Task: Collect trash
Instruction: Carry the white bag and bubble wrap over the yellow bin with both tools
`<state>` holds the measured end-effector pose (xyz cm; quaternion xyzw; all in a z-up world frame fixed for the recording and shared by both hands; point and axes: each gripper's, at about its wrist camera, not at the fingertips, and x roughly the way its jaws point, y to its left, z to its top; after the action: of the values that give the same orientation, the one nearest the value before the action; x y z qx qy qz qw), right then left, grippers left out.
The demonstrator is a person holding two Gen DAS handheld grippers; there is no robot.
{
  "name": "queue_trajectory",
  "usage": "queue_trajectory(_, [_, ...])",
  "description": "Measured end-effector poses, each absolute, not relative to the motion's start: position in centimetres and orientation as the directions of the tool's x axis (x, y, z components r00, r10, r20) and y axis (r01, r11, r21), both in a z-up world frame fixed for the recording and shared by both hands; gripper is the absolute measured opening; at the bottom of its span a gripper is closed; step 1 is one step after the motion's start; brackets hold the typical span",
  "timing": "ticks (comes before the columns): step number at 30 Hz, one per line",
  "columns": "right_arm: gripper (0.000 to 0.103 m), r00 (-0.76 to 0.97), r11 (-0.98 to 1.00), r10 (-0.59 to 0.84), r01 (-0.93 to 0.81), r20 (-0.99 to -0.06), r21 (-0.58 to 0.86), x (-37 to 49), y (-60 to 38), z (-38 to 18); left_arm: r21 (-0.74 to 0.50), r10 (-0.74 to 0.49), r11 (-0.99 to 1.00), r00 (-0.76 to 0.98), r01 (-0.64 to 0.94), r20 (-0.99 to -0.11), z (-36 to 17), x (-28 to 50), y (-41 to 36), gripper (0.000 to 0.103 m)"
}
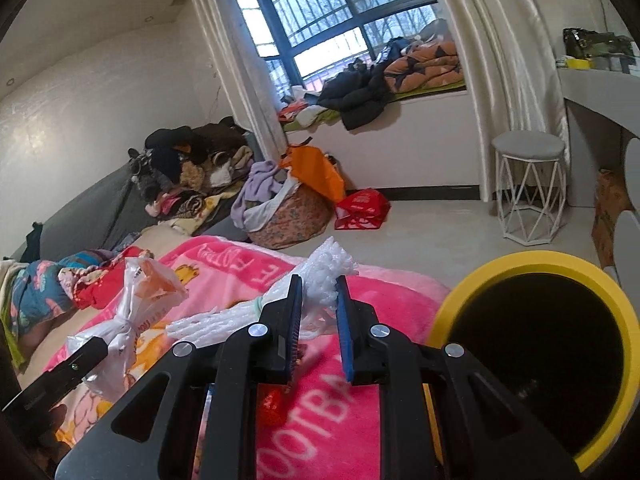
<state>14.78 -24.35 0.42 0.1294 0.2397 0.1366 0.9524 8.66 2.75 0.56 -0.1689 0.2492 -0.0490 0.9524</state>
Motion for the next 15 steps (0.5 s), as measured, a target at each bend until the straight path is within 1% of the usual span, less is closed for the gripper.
queue_trajectory(12, [0.016,0.871,0.939,0.242,-0.099,-0.427,0.329,13.7,-28.5,0.3,-0.329,-0.239,0.94,0.856,0.086,-0.459,0.8,8.6,-0.5,0.029])
queue_trajectory(15, [0.016,0.876,0.946,0.219,-0.083,-0.43,0.313,13.5,-28.9,0.3,-0.326,-0.252,0.94,0.851,0.102,-0.46,0.7,8.4,-1.2,0.029])
